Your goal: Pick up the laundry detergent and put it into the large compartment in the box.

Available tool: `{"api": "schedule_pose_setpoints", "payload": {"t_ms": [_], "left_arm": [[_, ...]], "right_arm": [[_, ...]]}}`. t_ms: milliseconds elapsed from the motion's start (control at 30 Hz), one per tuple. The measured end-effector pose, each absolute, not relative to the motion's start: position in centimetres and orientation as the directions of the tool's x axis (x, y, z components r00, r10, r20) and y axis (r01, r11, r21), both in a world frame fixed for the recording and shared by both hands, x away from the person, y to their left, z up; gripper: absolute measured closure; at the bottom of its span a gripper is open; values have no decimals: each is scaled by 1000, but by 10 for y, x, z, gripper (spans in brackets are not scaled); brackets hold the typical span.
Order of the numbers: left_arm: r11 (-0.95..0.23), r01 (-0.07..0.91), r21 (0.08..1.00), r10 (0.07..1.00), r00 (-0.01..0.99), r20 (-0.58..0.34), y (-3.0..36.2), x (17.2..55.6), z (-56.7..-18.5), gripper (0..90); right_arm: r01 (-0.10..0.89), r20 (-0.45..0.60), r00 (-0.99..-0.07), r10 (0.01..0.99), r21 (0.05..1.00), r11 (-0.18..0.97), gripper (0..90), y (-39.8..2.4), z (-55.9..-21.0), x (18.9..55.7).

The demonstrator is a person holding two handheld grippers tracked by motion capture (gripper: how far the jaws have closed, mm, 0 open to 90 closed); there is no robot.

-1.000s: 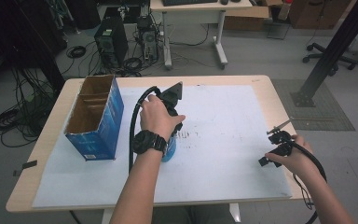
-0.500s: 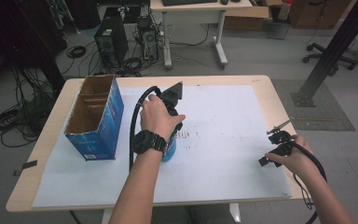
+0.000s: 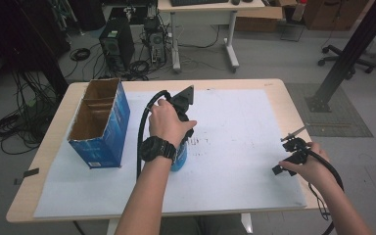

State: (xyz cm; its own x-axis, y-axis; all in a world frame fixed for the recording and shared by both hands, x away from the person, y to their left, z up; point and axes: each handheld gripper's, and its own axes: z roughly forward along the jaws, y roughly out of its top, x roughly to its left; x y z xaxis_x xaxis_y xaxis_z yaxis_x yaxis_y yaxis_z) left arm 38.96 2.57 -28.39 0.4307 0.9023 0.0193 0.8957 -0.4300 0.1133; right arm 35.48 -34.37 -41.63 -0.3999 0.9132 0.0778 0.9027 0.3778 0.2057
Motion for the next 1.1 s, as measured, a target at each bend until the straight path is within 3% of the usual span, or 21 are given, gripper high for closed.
{"api": "schedule_pose_setpoints", "payload": {"t_ms": [1100], "left_arm": [[-447, 886, 121, 894, 448, 16, 28, 383, -240, 376]], "right_arm": [[895, 70, -410, 909, 222, 387, 110, -341, -405, 354]]}}
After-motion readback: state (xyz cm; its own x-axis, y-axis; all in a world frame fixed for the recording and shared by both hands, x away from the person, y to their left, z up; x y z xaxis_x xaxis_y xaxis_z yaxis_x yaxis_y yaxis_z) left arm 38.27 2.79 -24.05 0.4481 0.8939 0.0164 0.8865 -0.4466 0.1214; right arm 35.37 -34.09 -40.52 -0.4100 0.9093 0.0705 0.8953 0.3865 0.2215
